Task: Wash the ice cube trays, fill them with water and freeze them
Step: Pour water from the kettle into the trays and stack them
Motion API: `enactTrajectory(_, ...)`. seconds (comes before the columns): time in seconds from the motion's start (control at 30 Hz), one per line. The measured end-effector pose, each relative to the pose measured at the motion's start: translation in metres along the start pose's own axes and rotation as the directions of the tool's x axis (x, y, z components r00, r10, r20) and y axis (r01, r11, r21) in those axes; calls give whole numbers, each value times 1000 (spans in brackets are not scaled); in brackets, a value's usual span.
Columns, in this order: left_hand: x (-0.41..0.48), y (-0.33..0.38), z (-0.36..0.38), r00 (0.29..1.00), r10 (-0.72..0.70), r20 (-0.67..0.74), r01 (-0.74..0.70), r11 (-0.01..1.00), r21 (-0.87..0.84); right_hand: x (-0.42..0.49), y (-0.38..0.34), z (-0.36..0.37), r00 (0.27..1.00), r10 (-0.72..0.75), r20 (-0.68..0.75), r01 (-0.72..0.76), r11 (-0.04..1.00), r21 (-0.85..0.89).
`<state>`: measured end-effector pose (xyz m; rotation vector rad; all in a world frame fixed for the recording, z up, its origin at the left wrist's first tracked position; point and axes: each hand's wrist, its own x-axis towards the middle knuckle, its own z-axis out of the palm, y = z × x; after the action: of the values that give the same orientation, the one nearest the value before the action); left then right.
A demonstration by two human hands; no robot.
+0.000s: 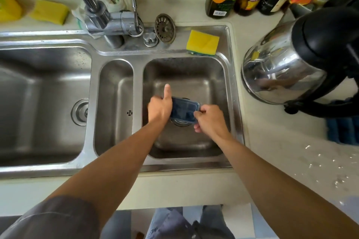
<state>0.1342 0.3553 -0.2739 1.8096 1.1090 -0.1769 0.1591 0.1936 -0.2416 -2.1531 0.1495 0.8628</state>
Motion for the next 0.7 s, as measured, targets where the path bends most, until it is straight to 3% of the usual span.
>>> enactTrajectory(0.17, -26, 43, -14, 995, 98, 15, -99, 971, 219, -48, -20, -40, 996, -13, 90, 13, 1000, 0)
enactTrajectory(0.3, -60, 80, -25, 983, 159, 93, -180, 933, 312, -70, -44, -78, 994, -100, -46, 95, 990, -108)
enactTrajectory(0.47, -100, 123, -32, 958, 231, 171, -274, 912, 304, -89, -83, -105, 988, -151, 31, 154, 957, -247)
enactTrajectory(0.7, -126, 157, -51, 926, 319, 204, -376, 833, 405, -110, -94, -117, 955, -298, -8, 266, 865, -424)
